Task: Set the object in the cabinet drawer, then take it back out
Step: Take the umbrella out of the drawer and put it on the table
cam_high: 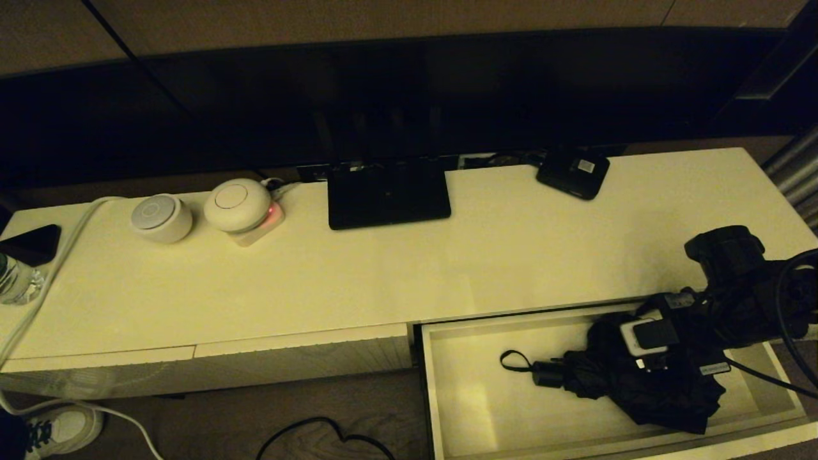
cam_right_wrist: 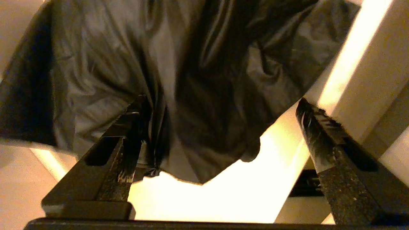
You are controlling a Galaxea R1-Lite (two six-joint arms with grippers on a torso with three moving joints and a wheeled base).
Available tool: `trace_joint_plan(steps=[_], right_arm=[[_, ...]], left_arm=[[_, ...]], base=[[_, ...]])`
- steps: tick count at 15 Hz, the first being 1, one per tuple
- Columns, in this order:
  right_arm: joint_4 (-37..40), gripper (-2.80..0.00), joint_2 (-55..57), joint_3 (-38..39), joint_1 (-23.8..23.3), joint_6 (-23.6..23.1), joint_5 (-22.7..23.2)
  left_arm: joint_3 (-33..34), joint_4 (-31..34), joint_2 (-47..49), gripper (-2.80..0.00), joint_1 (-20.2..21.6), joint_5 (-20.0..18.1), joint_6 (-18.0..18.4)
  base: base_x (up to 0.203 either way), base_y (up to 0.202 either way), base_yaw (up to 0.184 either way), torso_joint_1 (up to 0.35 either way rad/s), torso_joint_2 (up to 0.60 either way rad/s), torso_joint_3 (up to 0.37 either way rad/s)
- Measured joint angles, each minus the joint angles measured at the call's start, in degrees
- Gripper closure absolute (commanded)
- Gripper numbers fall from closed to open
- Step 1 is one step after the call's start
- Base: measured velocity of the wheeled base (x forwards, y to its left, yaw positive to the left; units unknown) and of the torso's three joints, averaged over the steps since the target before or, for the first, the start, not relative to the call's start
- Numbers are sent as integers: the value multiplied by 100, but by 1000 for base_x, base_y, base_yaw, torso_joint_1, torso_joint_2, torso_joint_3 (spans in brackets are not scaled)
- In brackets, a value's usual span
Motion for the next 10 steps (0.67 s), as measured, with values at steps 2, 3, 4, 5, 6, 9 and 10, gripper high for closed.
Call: trace_joint_plan(steps=[2, 3, 4, 5, 6, 9, 10], right_arm=[[-26, -280, 120, -98, -9, 0, 0], [-26, -280, 169, -144, -12, 7, 0], [-26, -280, 217, -181, -15, 13, 0], [-47, -280, 255, -198, -17, 13, 0], [-76, -280, 288, -198, -17, 16, 0], [-286, -280, 378, -112, -15, 22, 3], [-351, -280, 401, -87, -11, 24, 3]], left_arm=[[0, 0, 0, 0, 0, 0, 0], [0, 1, 0, 0, 0, 0, 0], [0, 0, 0, 0, 0, -2, 0], [0, 0, 0, 0, 0, 0, 1], [0, 0, 0, 0, 0, -2, 0], [0, 0, 0, 0, 0, -1, 0], [0, 0, 0, 0, 0, -1, 0]], base=[[0, 0, 0, 0, 0, 0], [0, 0, 0, 0, 0, 0], [0, 0, 0, 0, 0, 0], [0, 0, 0, 0, 0, 0], [0, 0, 0, 0, 0, 0], [0, 0, 0, 0, 0, 0], [0, 0, 0, 0, 0, 0]])
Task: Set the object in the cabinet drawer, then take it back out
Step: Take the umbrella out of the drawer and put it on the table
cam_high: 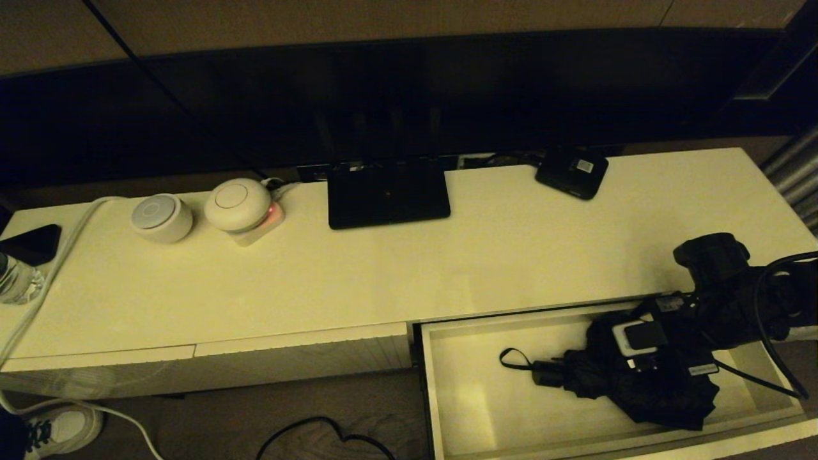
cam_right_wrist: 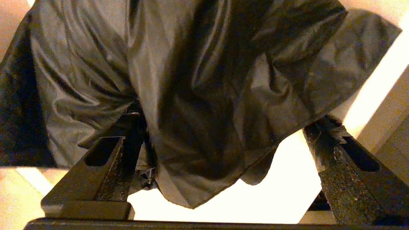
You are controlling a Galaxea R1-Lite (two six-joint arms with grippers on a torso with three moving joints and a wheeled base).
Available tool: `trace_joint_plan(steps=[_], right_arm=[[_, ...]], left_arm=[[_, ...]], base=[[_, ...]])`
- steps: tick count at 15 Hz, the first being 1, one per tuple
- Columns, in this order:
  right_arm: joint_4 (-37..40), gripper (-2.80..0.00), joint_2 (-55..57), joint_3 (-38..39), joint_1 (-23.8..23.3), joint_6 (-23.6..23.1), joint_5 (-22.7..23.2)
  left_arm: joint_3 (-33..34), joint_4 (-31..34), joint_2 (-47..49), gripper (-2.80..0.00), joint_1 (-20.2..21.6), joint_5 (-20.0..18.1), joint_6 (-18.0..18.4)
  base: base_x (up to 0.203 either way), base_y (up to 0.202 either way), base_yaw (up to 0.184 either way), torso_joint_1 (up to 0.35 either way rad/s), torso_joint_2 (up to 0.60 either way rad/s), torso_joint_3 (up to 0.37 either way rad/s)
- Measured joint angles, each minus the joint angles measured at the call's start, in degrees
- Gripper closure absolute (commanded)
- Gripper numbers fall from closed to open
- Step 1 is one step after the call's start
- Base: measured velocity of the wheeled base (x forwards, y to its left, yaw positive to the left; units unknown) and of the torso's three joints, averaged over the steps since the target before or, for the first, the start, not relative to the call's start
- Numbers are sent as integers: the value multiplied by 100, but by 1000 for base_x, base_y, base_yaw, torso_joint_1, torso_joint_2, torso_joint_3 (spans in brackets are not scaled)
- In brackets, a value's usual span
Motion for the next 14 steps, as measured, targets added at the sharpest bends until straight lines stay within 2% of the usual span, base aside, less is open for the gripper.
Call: trace_joint_plan(steps=[6, 7, 14], right_arm=[[-44, -280, 9, 94, 18, 28, -16], [-40, 0, -5, 123, 22, 28, -16], [-15, 0, -63, 254, 82, 28, -18]], left_arm=[[0, 0, 0, 0, 0, 2, 0], [0, 0, 0, 0, 0, 0, 0], [0, 0, 0, 0, 0, 0, 2]], base=[[0, 0, 0, 0, 0, 0], [0, 0, 0, 0, 0, 0], [0, 0, 0, 0, 0, 0]])
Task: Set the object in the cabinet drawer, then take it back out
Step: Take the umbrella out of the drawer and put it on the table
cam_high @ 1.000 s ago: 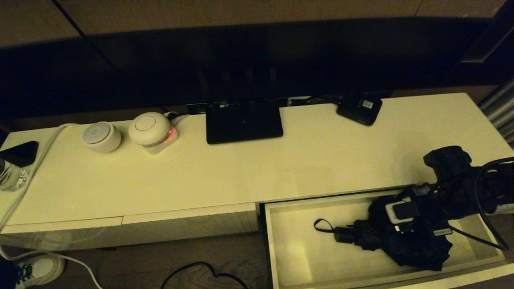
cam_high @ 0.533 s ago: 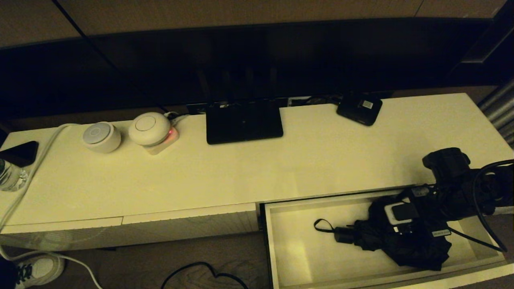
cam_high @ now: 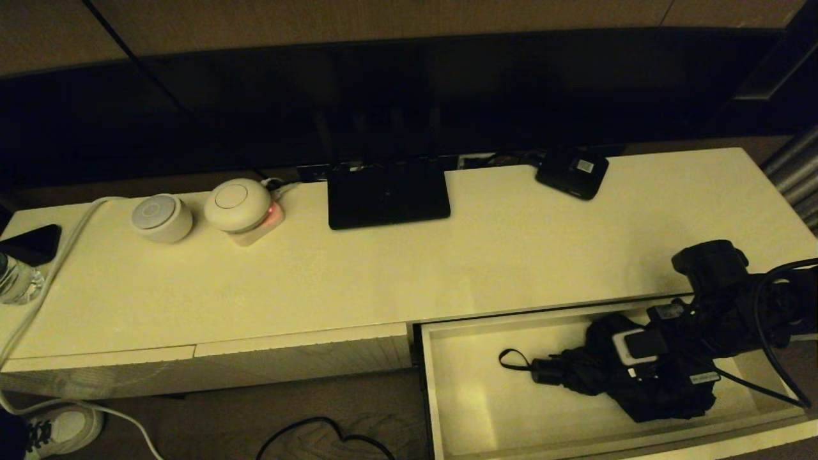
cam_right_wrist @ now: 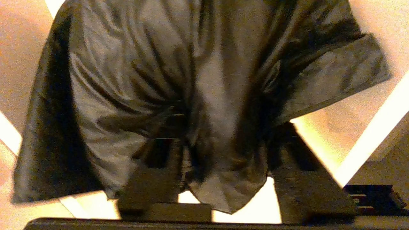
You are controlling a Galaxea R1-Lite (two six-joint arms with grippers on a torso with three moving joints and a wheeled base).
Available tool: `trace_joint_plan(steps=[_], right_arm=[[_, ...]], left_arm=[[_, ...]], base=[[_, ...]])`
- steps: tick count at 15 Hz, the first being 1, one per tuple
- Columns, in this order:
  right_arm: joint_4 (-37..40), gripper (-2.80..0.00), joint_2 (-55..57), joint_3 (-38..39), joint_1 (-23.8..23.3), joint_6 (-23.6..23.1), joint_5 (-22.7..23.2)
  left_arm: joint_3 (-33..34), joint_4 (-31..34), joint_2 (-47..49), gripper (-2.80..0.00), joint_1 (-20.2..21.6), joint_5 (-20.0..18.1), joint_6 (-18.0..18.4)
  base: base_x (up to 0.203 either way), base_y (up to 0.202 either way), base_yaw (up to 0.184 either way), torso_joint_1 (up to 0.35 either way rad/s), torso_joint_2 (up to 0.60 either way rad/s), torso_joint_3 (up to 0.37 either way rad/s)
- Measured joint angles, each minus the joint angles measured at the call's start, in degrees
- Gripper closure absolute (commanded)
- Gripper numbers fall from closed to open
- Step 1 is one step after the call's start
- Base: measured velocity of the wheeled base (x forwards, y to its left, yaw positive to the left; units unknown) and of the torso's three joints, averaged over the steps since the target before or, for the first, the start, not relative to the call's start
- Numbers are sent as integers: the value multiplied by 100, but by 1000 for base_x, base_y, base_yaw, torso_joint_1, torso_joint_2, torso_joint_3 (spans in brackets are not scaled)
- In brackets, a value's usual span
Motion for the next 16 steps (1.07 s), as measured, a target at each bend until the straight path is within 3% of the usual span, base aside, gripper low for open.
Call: trace_joint_plan(steps=[7, 16], right_arm=[[43, 0, -296, 117, 81, 46, 5], [127, 0, -1667, 485, 132, 123, -3]], left_arm=[[0, 0, 0, 0, 0, 0, -2], [0, 0, 0, 0, 0, 4, -2]], base=[[0, 0, 0, 0, 0, 0], [0, 0, 0, 0, 0, 0]])
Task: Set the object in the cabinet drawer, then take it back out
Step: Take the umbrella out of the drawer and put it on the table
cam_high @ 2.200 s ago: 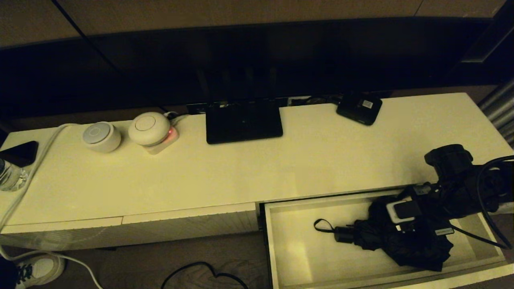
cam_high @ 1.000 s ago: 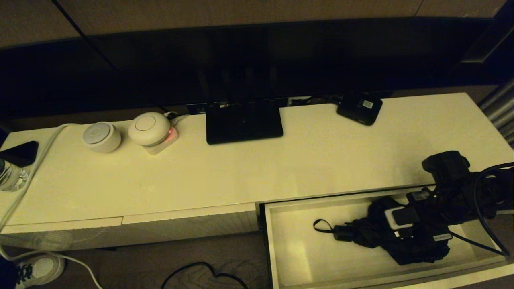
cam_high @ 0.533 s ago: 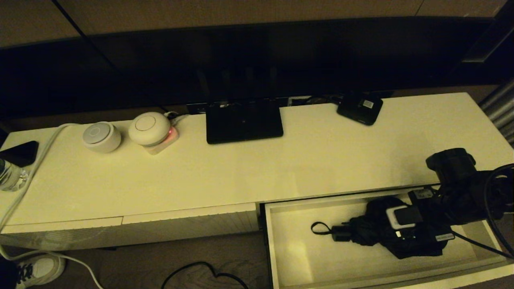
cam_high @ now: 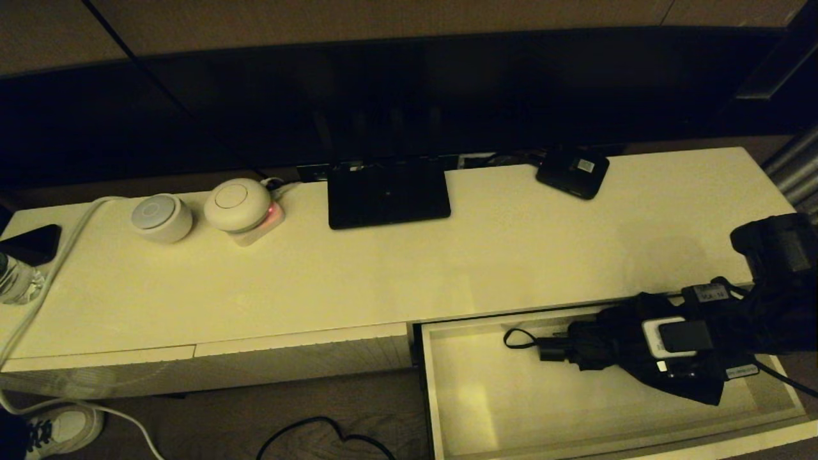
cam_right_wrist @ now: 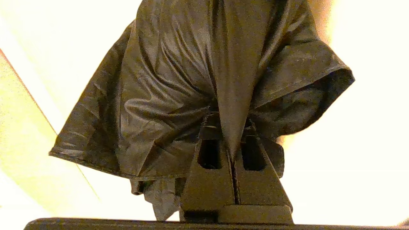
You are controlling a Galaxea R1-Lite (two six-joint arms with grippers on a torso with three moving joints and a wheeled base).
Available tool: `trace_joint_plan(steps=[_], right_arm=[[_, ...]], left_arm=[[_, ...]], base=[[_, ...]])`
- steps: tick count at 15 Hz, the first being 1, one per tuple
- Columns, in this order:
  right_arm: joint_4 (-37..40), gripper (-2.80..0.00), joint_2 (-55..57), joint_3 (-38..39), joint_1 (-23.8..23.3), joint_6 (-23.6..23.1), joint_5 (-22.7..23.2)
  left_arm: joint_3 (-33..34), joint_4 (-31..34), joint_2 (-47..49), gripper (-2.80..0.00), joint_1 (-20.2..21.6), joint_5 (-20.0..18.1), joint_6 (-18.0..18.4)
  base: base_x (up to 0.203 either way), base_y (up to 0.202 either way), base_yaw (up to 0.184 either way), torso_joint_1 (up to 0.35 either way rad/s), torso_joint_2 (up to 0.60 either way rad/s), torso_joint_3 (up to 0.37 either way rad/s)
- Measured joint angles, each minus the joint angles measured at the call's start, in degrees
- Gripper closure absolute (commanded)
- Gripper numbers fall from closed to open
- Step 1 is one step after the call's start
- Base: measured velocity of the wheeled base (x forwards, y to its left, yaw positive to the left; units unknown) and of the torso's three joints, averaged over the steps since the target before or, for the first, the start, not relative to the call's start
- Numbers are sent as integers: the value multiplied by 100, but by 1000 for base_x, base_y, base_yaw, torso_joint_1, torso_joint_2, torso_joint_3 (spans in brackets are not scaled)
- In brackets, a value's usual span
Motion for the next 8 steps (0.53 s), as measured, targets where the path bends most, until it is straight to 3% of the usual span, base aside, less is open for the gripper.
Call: trace_joint_plan(steps=[8], right_arm=[[395, 0, -1470, -24, 44, 207, 19]], left_arm=[[0, 0, 0, 0, 0, -2, 0]], base=[[0, 0, 0, 0, 0, 0]])
